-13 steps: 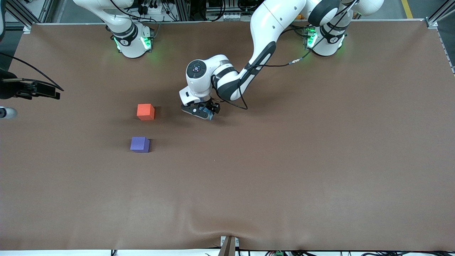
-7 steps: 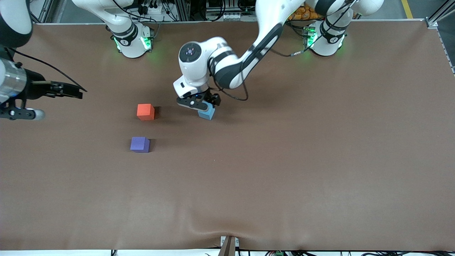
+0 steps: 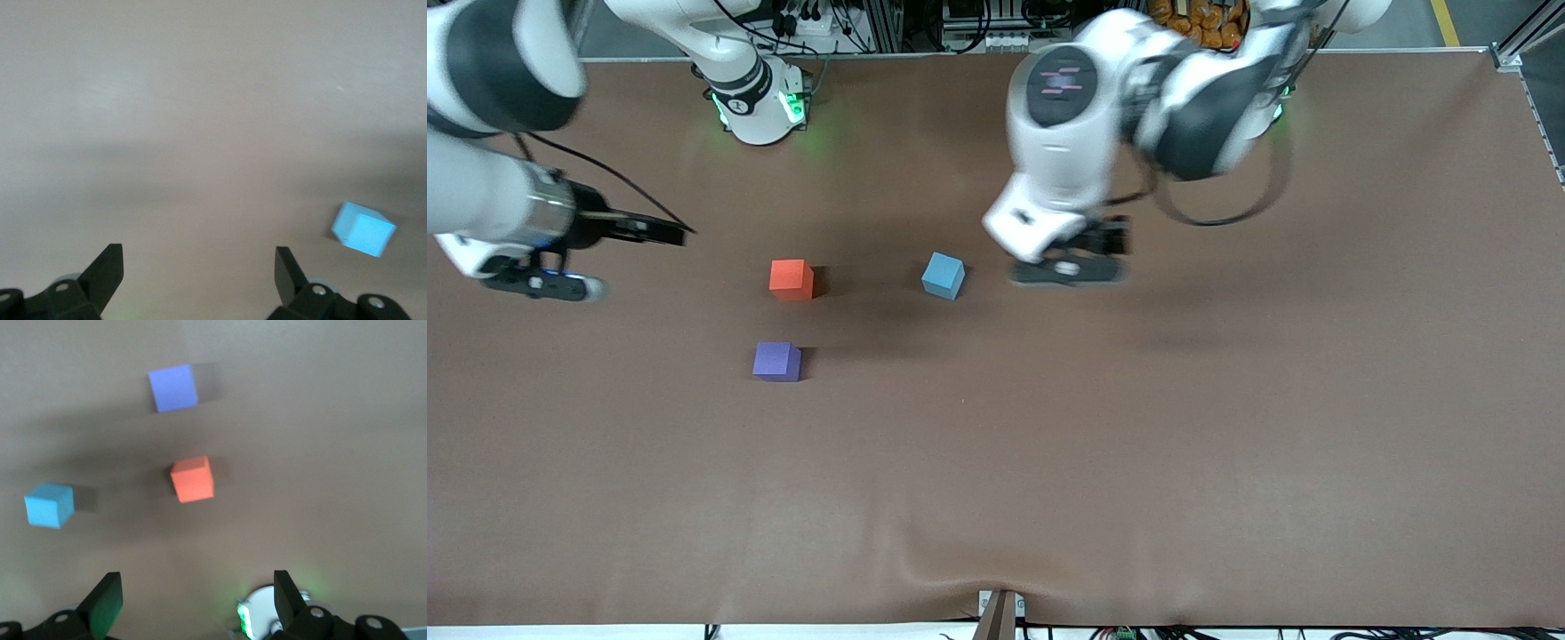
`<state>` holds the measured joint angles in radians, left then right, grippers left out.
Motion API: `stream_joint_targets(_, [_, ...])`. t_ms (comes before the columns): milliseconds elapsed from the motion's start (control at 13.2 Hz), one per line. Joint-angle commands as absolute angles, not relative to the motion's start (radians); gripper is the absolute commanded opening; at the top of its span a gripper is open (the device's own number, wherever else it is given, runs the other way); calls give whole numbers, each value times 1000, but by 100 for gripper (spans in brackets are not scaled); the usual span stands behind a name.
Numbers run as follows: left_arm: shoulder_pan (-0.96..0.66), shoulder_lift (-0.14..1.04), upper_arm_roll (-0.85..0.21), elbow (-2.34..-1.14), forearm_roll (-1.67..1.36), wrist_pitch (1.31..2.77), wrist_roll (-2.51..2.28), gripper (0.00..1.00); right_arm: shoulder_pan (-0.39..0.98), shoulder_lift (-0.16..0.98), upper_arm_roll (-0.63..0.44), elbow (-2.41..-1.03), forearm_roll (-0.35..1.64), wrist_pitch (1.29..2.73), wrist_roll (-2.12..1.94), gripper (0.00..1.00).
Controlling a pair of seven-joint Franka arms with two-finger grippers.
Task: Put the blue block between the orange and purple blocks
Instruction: 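Set the block down, open the left gripper while the right gripper reaches in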
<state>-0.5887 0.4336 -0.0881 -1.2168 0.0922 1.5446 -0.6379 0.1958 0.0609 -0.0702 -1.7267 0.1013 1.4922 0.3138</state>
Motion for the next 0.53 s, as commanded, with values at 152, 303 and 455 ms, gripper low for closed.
stream_joint_targets(152, [-327, 246, -106, -1337, 103, 1400, -300, 100, 414, 21, -75, -1917, 107, 1724, 576, 100])
stream_joint_targets(303, [-221, 161, -113, -1412, 100, 1431, -223, 100, 487, 37, -75, -1994, 107, 1856, 618, 100])
stream_joint_targets(455, [-126, 67, -114, -1542, 94, 1526, -129, 100, 549, 73, -74, -2009, 107, 1925, 697, 100])
